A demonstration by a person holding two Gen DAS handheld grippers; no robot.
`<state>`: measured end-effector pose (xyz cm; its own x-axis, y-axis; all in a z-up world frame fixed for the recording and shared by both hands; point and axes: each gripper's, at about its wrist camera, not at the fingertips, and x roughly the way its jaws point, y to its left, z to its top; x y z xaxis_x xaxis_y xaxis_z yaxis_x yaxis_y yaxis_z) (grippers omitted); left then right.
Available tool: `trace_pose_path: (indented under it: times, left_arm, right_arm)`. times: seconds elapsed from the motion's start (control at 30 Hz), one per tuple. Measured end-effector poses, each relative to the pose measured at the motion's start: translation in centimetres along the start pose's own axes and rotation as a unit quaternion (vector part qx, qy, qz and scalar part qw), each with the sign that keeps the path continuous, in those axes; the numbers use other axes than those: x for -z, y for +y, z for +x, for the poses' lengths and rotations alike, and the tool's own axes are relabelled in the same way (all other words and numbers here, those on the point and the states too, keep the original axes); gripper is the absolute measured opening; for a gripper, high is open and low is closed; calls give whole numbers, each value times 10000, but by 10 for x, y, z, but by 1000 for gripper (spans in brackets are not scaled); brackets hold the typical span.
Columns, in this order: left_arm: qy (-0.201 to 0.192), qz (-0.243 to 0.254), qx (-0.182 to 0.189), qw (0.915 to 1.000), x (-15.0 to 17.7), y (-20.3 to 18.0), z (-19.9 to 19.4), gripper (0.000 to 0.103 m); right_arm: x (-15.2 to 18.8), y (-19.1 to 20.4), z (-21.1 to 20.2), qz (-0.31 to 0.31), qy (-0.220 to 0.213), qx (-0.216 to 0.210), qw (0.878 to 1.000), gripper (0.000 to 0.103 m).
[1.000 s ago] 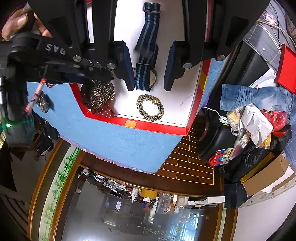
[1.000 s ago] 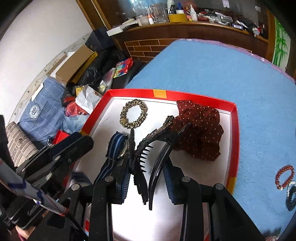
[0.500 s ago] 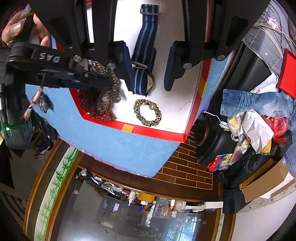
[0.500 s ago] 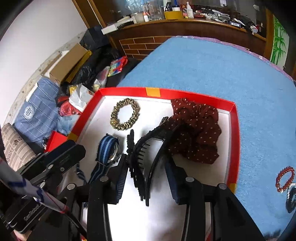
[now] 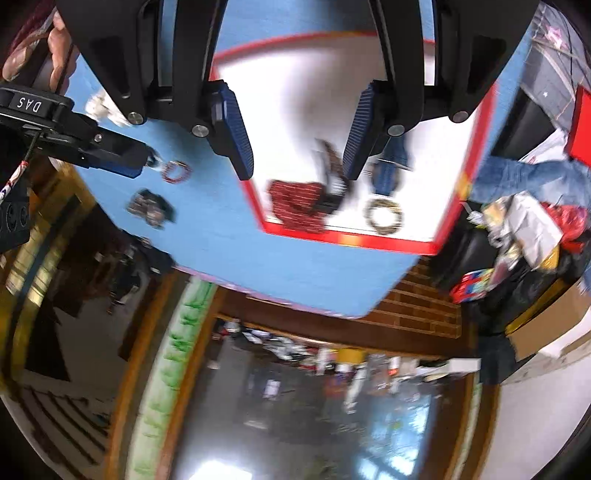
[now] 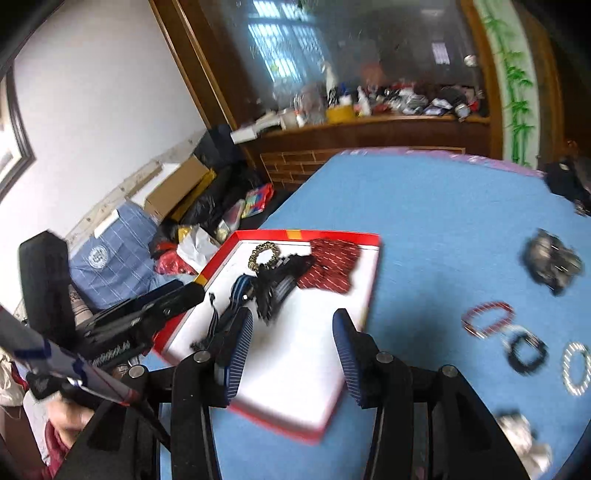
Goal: Organize jewelry
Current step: 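Move the right gripper to the white polka-dot scrunchie and grasp it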
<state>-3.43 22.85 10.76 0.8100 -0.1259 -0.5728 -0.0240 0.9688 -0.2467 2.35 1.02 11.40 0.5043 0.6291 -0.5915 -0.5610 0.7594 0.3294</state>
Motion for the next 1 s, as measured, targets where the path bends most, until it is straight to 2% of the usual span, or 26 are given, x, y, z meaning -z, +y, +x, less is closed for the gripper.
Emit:
trace_pose_path:
  times: [0.13,0.2,0.33,0.43,0.57,0.63,0.73,0.77,0.8,0.83,0.9,0.93,1.0]
  left_arm:
    - [58,302,324,9990,16,-45,-8,52]
    - [123,418,454,9980,24,-63,-8,52]
    - [350,554,733,9952,42,-94,-1,52]
    - [624,666,884,9919,56,-112,10,53]
    - [868,878,960,9877,71,-131,19,53]
    - [931,927,996,9863,75,-136,21,53]
    - [1000,915,1001,9857,78,-138,24,59]
    - [1047,917,1016,9850,79,-139,26,60]
    - [1078,917,1016,9847,79,-140,26,61]
    - [1113,935,1020,9841,80,-142,28,61]
    - [1209,966,1072,9821,81,-146,33,68]
    - [1257,961,1098,9813,82,-148,35,70]
    - [1387,958,1146,9790,85,-154,44,70]
  right_arm:
    - [25,-38,-57,203,-185,114,9996,49]
    - [38,-63,-82,416,-304,399,9979,49]
    - [66,-112,-105,1008,-207,700,9922,49]
    - [78,-131,-105,1320,-46,872,9874,49]
    - [91,-156,-91,1874,283,910,9776,59]
    - [93,-160,-78,2054,398,828,9744,59]
    - [97,-165,-61,2279,500,610,9705,60]
    - [96,-162,-54,2176,554,559,9728,43]
    - [93,-158,-46,2023,712,566,9751,10]
    - [91,-155,-43,1951,716,582,9764,10]
    - [84,-151,-50,1772,382,690,9810,10]
    - [80,-150,-58,1672,148,778,9827,10]
    - [73,-151,-82,1494,-580,1004,9819,10]
